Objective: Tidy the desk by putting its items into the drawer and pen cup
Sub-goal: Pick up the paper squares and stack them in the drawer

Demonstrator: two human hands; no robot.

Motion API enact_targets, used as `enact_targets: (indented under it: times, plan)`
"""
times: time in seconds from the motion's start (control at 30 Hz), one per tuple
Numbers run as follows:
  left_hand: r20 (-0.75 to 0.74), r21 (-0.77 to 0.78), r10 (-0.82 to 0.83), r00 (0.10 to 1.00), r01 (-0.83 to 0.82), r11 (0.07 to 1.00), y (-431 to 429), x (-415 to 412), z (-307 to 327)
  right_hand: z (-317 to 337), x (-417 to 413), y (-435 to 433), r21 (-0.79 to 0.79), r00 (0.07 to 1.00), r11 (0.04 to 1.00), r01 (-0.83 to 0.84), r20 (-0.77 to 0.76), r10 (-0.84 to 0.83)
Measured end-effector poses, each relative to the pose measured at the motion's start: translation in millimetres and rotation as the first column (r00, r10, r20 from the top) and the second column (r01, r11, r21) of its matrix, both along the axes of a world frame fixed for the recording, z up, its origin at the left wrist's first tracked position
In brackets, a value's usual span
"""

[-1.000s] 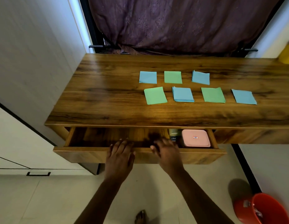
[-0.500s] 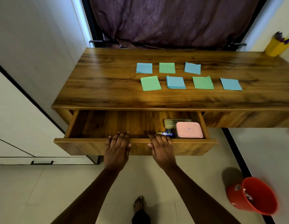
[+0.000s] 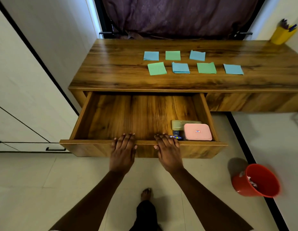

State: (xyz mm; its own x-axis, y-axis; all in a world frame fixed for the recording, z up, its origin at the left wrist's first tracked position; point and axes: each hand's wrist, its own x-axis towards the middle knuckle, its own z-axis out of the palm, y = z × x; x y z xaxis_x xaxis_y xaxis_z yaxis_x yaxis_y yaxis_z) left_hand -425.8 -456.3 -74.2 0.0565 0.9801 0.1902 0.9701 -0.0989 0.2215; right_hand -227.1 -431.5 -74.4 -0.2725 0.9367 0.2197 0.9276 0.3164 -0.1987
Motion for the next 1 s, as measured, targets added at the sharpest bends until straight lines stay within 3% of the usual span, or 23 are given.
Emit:
enact_targets:
  times: [0.4, 0.57, 0.67, 0.83, 1.0]
  plan:
    - [0.015, -0.017, 0.005, 1.000, -0.005, 1.000, -33.2, 2.5, 4.4, 10.2, 1.9, -35.5, -0.093, 1.000, 0.996, 0.001, -0.016, -0.003]
    - [0.086, -0.104, 0.083, 0.993, -0.074, 0.992, -22.5, 9.2, 18.9, 25.5, -0.7, -27.2, -0.143, 0.979, 0.989, -0.026, -0.202, -0.004]
    - [0.111, -0.086, 0.092, 0.990, -0.083, 0.993, 24.3, 15.2, 46.7, 49.9, 1.0, 14.8, -0.204, 0.973, 0.979, -0.025, -0.230, -0.023]
    - [0.194, 0.009, 0.111, 0.975, -0.115, 0.993, 160.0, 17.3, 95.3, 95.3, -1.3, 138.7, -0.154, 0.974, 0.985, 0.075, -0.200, -0.106]
    - [0.098, -0.126, 0.116, 0.988, -0.104, 0.987, 291.7, 1.7, 98.6, 117.0, -15.0, 268.2, -0.210, 0.971, 0.970, 0.122, -0.177, -0.161]
